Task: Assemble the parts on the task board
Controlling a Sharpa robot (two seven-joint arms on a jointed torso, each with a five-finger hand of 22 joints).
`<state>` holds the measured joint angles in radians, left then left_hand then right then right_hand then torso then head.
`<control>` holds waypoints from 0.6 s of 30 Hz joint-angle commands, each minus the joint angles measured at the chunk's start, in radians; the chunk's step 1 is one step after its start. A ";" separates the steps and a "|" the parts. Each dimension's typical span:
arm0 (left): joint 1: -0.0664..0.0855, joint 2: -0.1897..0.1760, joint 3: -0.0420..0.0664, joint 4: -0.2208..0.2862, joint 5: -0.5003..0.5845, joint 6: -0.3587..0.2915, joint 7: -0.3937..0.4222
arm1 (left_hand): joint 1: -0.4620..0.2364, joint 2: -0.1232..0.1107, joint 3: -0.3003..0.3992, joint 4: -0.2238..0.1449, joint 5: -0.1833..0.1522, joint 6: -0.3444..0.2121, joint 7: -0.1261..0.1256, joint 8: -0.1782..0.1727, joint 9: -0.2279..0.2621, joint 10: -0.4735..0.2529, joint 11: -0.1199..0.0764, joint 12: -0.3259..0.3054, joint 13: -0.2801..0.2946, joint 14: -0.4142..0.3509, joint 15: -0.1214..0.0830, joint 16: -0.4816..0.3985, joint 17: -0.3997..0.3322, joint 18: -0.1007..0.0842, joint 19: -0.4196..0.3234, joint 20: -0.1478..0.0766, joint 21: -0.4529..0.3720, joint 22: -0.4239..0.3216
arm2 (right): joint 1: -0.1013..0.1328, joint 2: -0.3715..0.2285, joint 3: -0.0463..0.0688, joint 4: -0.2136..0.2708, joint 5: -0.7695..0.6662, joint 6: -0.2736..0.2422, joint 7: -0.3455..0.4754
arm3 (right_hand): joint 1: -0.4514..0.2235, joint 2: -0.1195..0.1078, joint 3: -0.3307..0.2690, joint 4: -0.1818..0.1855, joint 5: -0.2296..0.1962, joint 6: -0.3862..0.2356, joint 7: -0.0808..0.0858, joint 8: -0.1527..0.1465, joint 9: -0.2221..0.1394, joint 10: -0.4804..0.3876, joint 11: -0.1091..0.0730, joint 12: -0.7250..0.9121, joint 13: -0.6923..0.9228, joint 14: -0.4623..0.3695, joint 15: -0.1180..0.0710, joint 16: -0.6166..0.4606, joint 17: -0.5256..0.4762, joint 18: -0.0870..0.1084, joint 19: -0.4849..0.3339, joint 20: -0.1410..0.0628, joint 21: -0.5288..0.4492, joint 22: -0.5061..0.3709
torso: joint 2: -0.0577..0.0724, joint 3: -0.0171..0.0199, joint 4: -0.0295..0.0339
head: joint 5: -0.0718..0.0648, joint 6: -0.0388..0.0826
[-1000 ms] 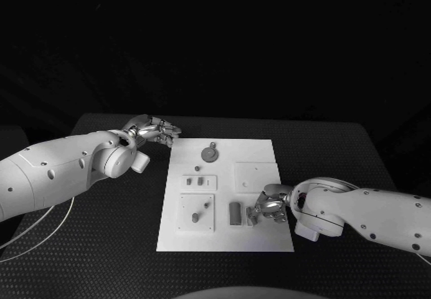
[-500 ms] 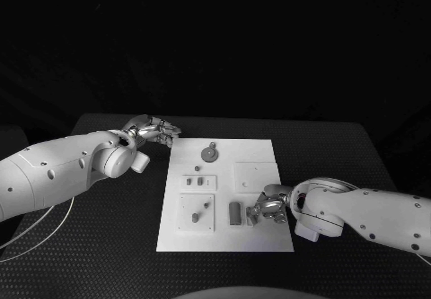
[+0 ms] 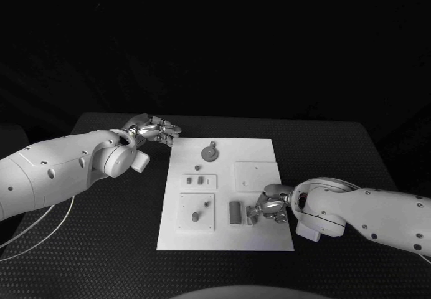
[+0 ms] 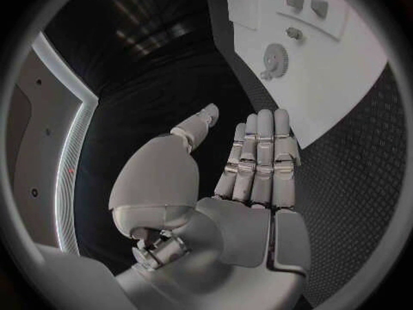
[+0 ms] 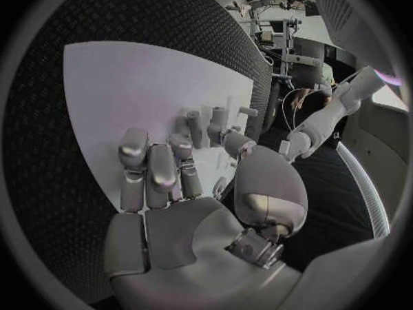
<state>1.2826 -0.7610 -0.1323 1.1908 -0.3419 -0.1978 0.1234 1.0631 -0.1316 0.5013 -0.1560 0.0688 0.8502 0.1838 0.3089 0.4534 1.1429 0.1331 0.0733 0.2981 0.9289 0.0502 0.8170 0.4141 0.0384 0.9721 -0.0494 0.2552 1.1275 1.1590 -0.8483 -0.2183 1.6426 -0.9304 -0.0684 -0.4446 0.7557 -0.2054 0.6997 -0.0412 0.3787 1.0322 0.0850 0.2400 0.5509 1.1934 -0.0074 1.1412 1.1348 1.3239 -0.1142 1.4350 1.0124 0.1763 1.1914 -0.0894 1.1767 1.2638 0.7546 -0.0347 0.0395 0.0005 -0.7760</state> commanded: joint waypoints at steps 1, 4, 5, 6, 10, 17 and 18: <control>0.003 0.001 0.001 0.002 0.001 0.013 0.005 | -0.009 0.001 0.000 0.004 -0.001 -0.007 0.000 0.004 -0.001 -0.007 -0.003 -0.002 0.001 -0.002 0.007 -0.003 0.002 0.018 0.003 0.007 -0.004 0.001 | -0.001 -0.004 0.000 0.004 0.002 0.023 0.020 | 0.000 -0.006 0.001 0.007 -0.005 -0.010 0.013 0.004 0.001 -0.001 -0.006 0.000 0.000 0.002 -0.006 0.004 0.000 0.085 0.000 -0.006 -0.005 0.000 | 0.000 0.0002 -0.0006 | 0.001 0.000; 0.003 0.001 0.001 0.002 0.001 0.013 0.005 | -0.009 0.001 0.000 0.004 -0.001 -0.007 0.000 0.004 -0.001 -0.007 -0.003 -0.002 0.001 -0.002 0.007 -0.003 0.002 0.018 0.003 0.007 -0.004 0.001 | -0.001 -0.008 0.000 0.004 0.000 0.025 0.020 | 0.001 -0.006 0.001 0.008 -0.005 -0.010 0.013 0.004 0.002 -0.002 -0.006 0.000 0.000 0.002 -0.006 0.004 0.000 0.086 0.000 -0.006 -0.005 0.000 | 0.000 0.0003 -0.0007 | 0.002 0.000; 0.003 0.001 0.001 0.002 0.001 0.013 0.005 | -0.009 0.001 0.000 0.004 -0.001 -0.007 0.000 0.004 -0.001 -0.007 -0.003 -0.002 0.001 -0.002 0.007 -0.003 0.002 0.019 0.003 0.007 -0.004 0.001 | -0.001 -0.009 0.000 0.004 -0.001 0.025 0.020 | 0.001 -0.005 0.001 0.009 -0.005 -0.009 0.013 0.005 0.002 -0.001 -0.007 0.001 0.001 0.002 -0.006 0.004 0.000 0.085 0.000 -0.006 -0.005 0.000 | 0.000 0.0003 -0.0007 | 0.002 0.000; 0.003 0.001 0.001 0.002 0.001 0.014 0.005 | -0.009 0.001 0.000 0.004 -0.001 -0.007 0.000 0.004 -0.001 -0.007 -0.003 -0.002 0.001 -0.002 0.007 -0.003 0.002 0.019 0.003 0.007 -0.004 0.001 | -0.001 -0.010 0.000 0.005 -0.001 0.026 0.020 | 0.002 -0.005 0.002 0.009 -0.005 -0.009 0.013 0.005 0.002 -0.001 -0.007 0.001 0.001 0.002 -0.006 0.005 0.001 0.085 0.000 -0.006 -0.005 0.000 | 0.000 0.0003 -0.0007 | 0.002 0.000; 0.003 0.000 0.001 0.002 0.001 0.014 0.004 | -0.009 0.001 0.000 0.004 -0.001 -0.007 0.000 0.004 -0.001 -0.007 -0.003 -0.002 0.001 -0.002 0.007 -0.004 0.002 0.019 0.003 0.007 -0.004 0.001 | -0.001 -0.012 0.000 0.007 -0.002 0.026 0.021 | 0.002 -0.004 0.002 0.010 -0.006 -0.008 0.013 0.006 0.002 -0.001 -0.007 0.001 0.001 0.002 -0.006 0.005 0.001 0.085 0.000 -0.006 -0.004 0.001 | 0.000 0.0002 -0.0005 | 0.002 0.001; 0.003 0.000 0.001 0.002 0.001 0.014 0.004 | -0.008 0.001 0.000 0.004 -0.002 -0.007 0.000 0.004 -0.001 -0.007 -0.003 -0.002 0.001 -0.002 0.007 -0.004 0.003 0.019 0.003 0.007 -0.004 0.002 | -0.001 -0.016 0.000 0.011 -0.003 0.034 0.026 | 0.004 -0.002 0.002 0.011 -0.006 -0.008 0.012 0.006 0.002 0.000 -0.007 0.002 0.002 0.002 -0.006 0.005 0.001 0.086 0.001 -0.006 -0.004 0.001 | 0.000 0.0005 -0.0001 | 0.002 0.001; 0.003 0.000 0.001 0.002 0.001 0.014 0.004 | -0.008 0.001 0.000 0.004 -0.001 -0.007 0.000 0.004 -0.001 -0.007 -0.003 -0.002 0.001 -0.002 0.007 -0.004 0.003 0.019 0.003 0.007 -0.004 0.002 | -0.001 -0.016 0.000 0.011 -0.003 0.035 0.027 | 0.004 -0.002 0.002 0.011 -0.006 -0.008 0.012 0.006 0.002 0.000 -0.007 0.002 0.002 0.002 -0.006 0.005 0.001 0.086 0.001 -0.006 -0.004 0.001 | 0.000 0.0005 -0.0001 | 0.002 0.001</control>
<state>1.2826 -0.7614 -0.1323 1.1910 -0.3420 -0.1973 0.1223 1.0631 -0.1316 0.5013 -0.1560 0.0687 0.8502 0.1838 0.3089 0.4535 1.1429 0.1331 0.0733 0.2980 0.9289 0.0502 0.8170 0.4157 0.0459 0.9721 -0.0494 0.2552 1.1274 1.1588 -0.8633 -0.2183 1.6519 -0.9301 -0.0560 -0.4327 0.7558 -0.2054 0.6996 -0.0357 0.3787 1.0319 0.0850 0.2400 0.5515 1.1931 -0.0073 1.1412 1.1357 1.3239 -0.1141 1.4350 1.0129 0.1763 1.1930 -0.0877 1.1767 1.2638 0.7545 -0.0341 0.0389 0.0023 -0.7749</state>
